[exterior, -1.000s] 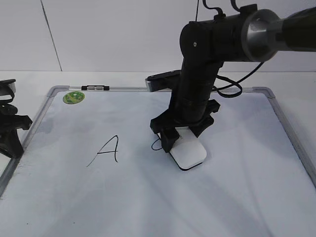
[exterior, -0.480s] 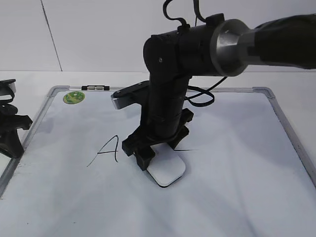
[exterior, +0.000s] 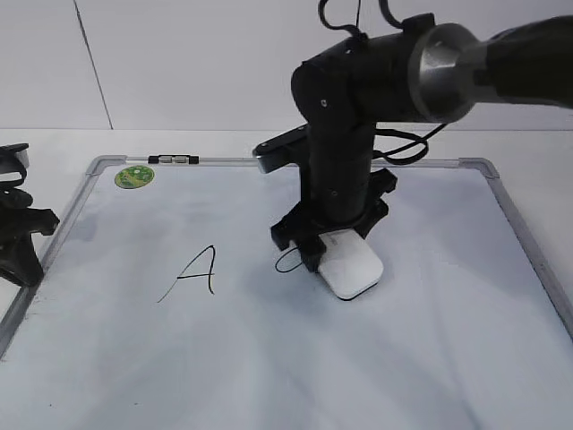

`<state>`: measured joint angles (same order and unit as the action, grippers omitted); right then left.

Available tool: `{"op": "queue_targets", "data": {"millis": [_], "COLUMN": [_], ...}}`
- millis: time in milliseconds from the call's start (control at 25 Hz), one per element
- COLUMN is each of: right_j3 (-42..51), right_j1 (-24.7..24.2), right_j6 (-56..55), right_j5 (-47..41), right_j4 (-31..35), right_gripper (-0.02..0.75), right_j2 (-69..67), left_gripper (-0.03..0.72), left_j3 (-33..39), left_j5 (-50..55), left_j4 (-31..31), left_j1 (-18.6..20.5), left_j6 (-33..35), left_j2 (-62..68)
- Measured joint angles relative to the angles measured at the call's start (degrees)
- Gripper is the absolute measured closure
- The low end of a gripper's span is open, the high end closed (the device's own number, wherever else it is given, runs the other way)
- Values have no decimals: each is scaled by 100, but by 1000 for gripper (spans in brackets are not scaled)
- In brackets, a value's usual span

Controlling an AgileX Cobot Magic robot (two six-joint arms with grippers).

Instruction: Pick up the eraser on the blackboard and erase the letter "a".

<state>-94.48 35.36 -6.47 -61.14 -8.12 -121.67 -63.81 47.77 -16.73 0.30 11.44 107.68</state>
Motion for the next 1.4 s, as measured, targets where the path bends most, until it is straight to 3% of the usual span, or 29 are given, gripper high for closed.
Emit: {"op": "queue_targets", "data": {"millis": [200,360,640,1040,1400], "right_j3": [0,0,0,-118,-143], "right_j1": [-491,-607,-281,546,468], "right_j6": [-14,1,359,502,524], "right_j5": [0,-13,-3,-71,-71], "right_j4": [-41,-104,581,618,636], "right_gripper": [168,168,168,168,168], "right_j2": [0,0,-8,-175,-188], "left_gripper": [657,657,657,657,656], "left_j3": [0,0,0,0,0], "left_j5": [-9,-9,-9,-11,-21], "left_j4": [-2,-12,-12,-12,-12], "left_j1": [0,0,0,0,0], "left_j6": [0,0,0,0,0], "left_j2": [0,0,0,0,0]}}
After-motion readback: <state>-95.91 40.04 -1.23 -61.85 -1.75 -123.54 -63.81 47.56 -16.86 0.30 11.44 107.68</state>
